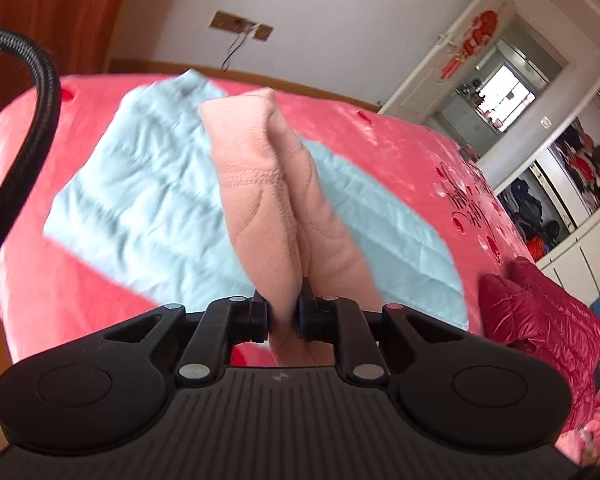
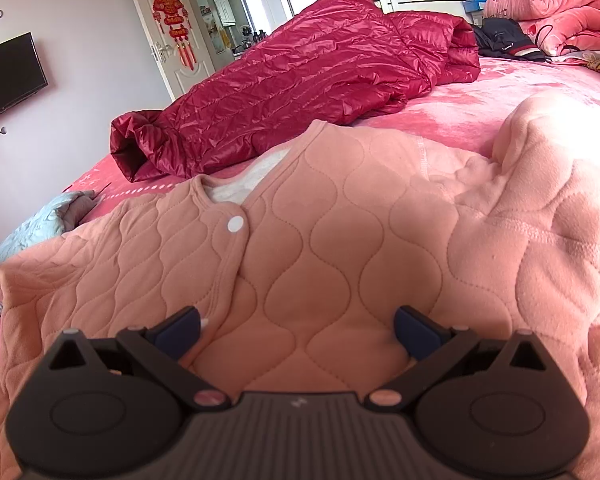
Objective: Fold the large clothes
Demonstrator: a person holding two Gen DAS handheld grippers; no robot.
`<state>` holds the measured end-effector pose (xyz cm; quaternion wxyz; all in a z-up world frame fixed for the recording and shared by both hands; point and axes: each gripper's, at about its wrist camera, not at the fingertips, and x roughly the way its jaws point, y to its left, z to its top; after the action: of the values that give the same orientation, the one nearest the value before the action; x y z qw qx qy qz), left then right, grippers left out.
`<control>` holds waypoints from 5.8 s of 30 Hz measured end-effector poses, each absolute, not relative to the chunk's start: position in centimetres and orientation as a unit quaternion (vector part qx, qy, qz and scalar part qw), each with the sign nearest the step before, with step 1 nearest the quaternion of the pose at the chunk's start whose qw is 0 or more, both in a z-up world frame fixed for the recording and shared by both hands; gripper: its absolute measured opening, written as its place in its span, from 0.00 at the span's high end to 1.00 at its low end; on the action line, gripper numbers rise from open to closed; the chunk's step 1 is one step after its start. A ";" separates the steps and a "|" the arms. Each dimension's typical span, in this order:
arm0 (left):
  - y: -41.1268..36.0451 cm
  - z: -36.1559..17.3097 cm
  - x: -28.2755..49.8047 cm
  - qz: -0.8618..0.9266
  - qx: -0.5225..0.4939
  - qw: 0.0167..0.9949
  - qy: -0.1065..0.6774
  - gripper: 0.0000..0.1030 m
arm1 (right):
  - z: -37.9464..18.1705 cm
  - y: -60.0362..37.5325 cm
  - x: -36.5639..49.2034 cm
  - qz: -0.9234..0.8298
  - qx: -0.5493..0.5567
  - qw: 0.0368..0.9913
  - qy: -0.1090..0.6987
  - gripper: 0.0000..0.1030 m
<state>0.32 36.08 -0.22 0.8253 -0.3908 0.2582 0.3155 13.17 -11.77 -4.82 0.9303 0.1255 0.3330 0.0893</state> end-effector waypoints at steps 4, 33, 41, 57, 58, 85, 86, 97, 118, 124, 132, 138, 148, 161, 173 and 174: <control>36.0 -1.6 -0.7 0.324 -0.395 0.815 0.272 0.63 | -4.8 -11.9 12.9 0.091 0.129 0.931 0.330 0.00; 33.0 -6.7 -3.0 0.343 -0.496 0.778 0.176 0.01 | -4.6 -12.5 12.0 0.103 0.144 0.928 0.328 0.00; 32.1 -6.3 -1.6 0.363 -0.455 0.794 0.176 0.67 | -4.7 -12.4 12.2 0.101 0.139 0.929 0.329 0.00; 28.6 8.4 6.2 0.298 -0.267 0.908 0.126 0.93 | -3.4 -13.1 12.2 0.102 0.150 0.924 0.336 0.01; 27.5 9.6 7.1 0.282 -0.245 0.919 0.122 0.93 | -3.0 -13.4 12.0 0.095 0.152 0.927 0.328 0.01; -7.1 0.9 24.4 -0.093 -0.015 0.960 0.263 0.93 | -1.9 -32.7 5.4 -0.124 0.409 0.887 0.177 0.01; -7.7 -0.1 24.4 -0.094 -0.013 0.958 0.269 0.92 | -1.9 -32.9 5.5 -0.123 0.406 0.888 0.178 0.01; -8.9 -2.8 24.6 -0.114 -0.013 0.951 0.288 0.63 | -1.9 -32.2 6.9 -0.091 0.396 0.894 0.187 0.01; 6.1 -2.4 12.9 -0.007 0.004 0.945 0.327 0.45 | 0.9 -20.1 11.3 0.133 0.261 0.936 0.195 0.02; 7.6 -2.9 15.0 0.076 0.030 0.939 0.335 0.46 | -1.0 -17.7 14.4 0.141 0.242 0.930 0.239 0.04; 10.4 -4.2 15.6 0.128 0.044 0.924 0.358 0.38 | -3.3 -17.2 16.5 0.117 0.227 0.922 0.290 0.04; 12.6 -5.0 15.3 0.138 0.026 0.918 0.370 0.28 | -4.1 -16.6 16.9 0.106 0.210 0.922 0.309 0.04; 12.9 -5.8 14.3 0.139 0.024 0.923 0.358 0.16 | -4.6 -15.4 16.8 0.097 0.162 0.931 0.311 0.03; 7.5 0.4 9.7 0.078 0.026 0.945 0.318 0.16 | 2.0 -18.5 10.1 0.071 0.146 0.967 0.198 0.03; -3.8 3.3 5.7 -0.047 0.024 0.947 0.316 0.03 | 0.4 -35.9 2.9 -0.212 0.320 0.908 0.166 0.03; -4.6 3.3 5.6 -0.055 0.026 0.947 0.317 0.03 | -0.1 -37.1 2.7 -0.222 0.331 0.901 0.170 0.03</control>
<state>5.58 -4.64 3.33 0.9466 0.0259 0.3167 -0.0548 2.70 -37.14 -0.09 0.9011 0.3309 0.1703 -0.2224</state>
